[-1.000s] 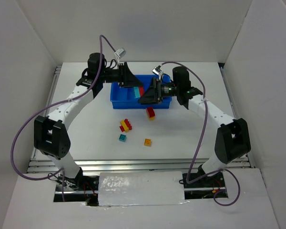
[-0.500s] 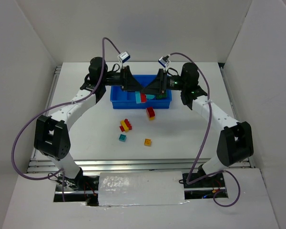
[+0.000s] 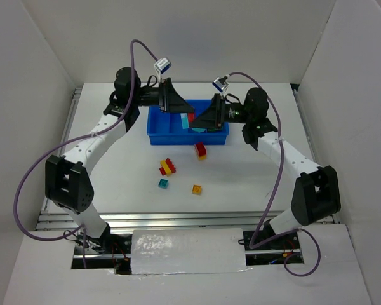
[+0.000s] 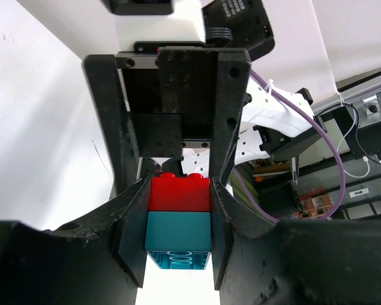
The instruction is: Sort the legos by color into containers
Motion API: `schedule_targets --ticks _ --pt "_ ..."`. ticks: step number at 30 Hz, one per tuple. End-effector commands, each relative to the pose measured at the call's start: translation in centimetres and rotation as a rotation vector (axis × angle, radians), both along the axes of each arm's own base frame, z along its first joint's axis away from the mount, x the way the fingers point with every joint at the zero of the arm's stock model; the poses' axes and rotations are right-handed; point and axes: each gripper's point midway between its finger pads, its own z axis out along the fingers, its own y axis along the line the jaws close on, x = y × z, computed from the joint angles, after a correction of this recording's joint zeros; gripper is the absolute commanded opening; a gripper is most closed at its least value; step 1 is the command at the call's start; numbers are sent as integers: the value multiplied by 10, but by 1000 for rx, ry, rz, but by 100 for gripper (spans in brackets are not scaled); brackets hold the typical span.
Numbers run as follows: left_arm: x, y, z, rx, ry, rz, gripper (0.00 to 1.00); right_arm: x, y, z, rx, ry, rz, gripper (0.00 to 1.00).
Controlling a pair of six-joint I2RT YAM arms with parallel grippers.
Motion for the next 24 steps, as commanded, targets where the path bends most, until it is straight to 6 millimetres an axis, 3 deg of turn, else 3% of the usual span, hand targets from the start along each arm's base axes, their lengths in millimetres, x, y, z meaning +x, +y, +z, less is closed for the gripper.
schedule_targets --ticks 1,7,11,14,15,16,18,19,20,24 --pt "-7 0 21 -25 -83 -2 0 -19 -6 22 30 -104 23 62" --pt "-13 -2 13 -15 -64 -22 1 -18 -6 33 52 -121 18 57" --pt "-15 -8 4 13 -46 -30 10 -15 -4 40 75 -108 31 22" --pt "-11 -9 7 27 -53 -1 52 -15 -3 44 95 -118 40 17" --pt "-8 -9 7 37 -76 14 97 -14 -3 43 96 -116 38 8" --pt "-5 -8 13 41 -93 33 100 -13 -3 43 94 -116 38 6" --pt "4 -8 6 83 -75 77 99 -11 -2 41 89 -109 38 6" --pt "7 -8 13 85 -93 90 100 -9 -2 41 88 -115 31 6" --pt "13 -6 7 112 -57 122 100 -5 -4 39 81 -95 17 6" --pt "15 1 16 83 -93 139 100 9 -10 35 63 -52 -59 4"
